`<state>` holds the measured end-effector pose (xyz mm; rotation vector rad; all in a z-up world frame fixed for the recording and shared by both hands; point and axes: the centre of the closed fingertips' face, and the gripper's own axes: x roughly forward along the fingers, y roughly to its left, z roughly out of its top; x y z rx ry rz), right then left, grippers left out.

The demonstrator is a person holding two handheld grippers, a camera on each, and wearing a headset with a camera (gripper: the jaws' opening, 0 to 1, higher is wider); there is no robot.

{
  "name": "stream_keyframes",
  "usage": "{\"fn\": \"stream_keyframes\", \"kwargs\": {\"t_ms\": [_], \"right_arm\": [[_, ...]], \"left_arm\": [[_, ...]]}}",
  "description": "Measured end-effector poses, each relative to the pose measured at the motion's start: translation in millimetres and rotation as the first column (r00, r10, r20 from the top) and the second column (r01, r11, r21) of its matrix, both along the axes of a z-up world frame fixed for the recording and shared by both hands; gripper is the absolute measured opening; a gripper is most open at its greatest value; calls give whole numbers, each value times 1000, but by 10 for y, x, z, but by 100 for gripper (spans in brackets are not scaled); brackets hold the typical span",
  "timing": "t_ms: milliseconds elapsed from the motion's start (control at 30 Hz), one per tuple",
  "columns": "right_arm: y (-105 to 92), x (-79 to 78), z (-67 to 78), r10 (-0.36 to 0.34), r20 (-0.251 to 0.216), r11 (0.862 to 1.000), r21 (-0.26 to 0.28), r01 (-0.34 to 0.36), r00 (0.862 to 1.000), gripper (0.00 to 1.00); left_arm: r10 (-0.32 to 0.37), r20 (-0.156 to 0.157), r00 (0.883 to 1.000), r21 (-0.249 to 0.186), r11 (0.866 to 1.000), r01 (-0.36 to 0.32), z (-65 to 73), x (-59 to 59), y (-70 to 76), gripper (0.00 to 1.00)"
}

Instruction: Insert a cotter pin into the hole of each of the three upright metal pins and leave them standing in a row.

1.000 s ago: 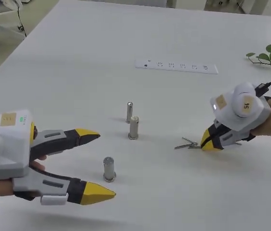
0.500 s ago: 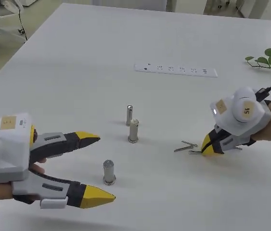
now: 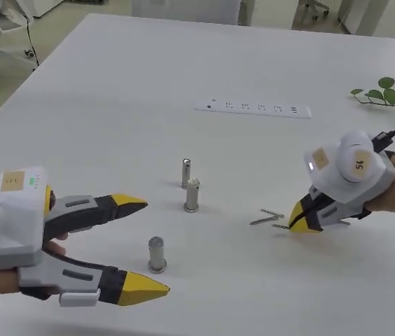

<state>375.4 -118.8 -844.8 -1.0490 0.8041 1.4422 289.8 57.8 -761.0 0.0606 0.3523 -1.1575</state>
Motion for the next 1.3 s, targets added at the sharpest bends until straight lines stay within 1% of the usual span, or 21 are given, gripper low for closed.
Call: {"fn": "stream_keyframes", "kwargs": {"t_ms": [67,133,233,367,500,667,767,900,1100,1200,1300], "right_arm": [[32,-33,42,3,2,1000,6,-3,1000,2],[39,-27,9,4,6,1000,0,-4,1000,2],[83,-79,80,10,3,1000,8,-10,1000,2],[157,-165,175,25,11,1000,13,-25,1000,2],[215,-238,239,42,14,999,12,-42,999,2],[329,-378,334,51,-10,999,21,-51,999,2],[407,-457,394,66,-16,997,27,-66,998,2],[518,-551,474,82,-27,996,43,-81,996,2],[627,-664,556,107,-36,994,41,-105,994,2],[663,-703,582,118,-37,993,35,-116,992,2],[707,-745,617,127,-40,991,38,-125,991,2]], "left_arm": [[-3,3,1000,1,1000,3,17,-2,-20,76],[-8,8,1000,4,1000,8,30,-4,-38,76],[-13,14,1000,2,1000,13,56,-10,-66,75],[-21,21,1000,6,1000,21,68,-24,-97,74],[-28,25,999,10,1000,27,74,-40,-132,74],[-33,34,999,18,999,32,84,-45,-181,70],[-44,44,998,26,999,43,89,-50,-227,68],[-57,49,997,30,998,55,90,-58,-274,67],[-70,48,996,39,997,68,78,-67,-325,64],[-83,62,995,55,995,79,72,-86,-357,59],[-83,63,995,53,995,80,82,-90,-381,57]]}}
